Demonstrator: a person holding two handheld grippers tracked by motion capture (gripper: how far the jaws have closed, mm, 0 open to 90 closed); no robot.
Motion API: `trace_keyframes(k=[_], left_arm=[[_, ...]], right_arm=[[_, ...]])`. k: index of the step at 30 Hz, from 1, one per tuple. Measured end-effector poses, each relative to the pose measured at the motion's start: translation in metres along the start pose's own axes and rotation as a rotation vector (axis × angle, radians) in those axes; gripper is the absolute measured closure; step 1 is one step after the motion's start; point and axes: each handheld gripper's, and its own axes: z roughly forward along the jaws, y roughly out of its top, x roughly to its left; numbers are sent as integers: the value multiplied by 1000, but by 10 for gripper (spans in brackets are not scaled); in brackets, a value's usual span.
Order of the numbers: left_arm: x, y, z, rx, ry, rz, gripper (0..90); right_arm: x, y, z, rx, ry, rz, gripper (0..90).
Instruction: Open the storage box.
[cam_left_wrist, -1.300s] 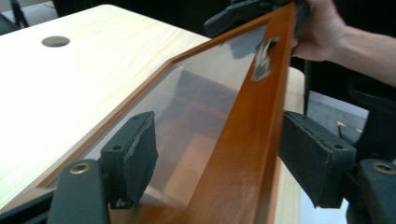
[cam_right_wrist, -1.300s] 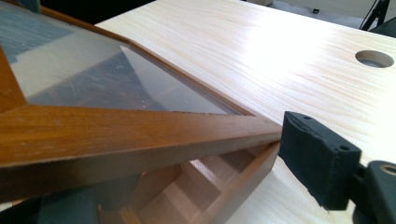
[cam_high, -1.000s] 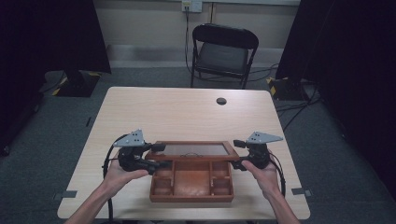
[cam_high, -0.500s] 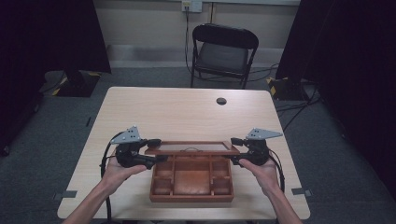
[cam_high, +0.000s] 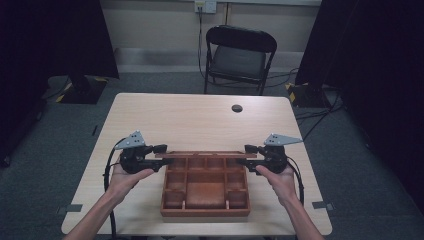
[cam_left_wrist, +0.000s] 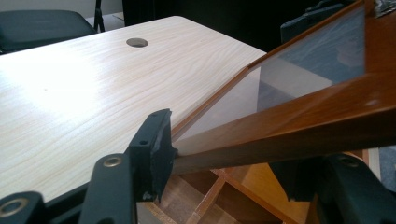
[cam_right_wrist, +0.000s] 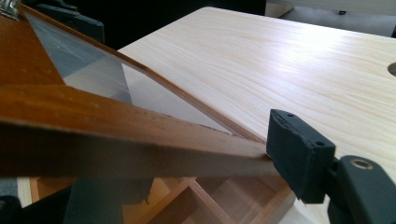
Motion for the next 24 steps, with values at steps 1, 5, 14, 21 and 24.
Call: trace_keyframes(k=[1, 5, 14, 21, 24], left_arm=[[1, 1, 0, 6, -1, 16, 451], [3, 2, 0, 6, 13, 35, 491], [13, 0, 9, 13, 34, -5, 493], [22, -2, 16, -9, 20, -36, 501], [25, -3, 16, -11, 18, -40, 508]], right_arm=[[0, 0, 1, 2, 4, 0, 356], [-1, 2, 5, -5, 13, 4, 346], [-7, 5, 13, -35, 25, 18, 346], [-11, 11, 18, -37, 22, 19, 363], [-12, 12, 21, -30, 20, 17, 360]])
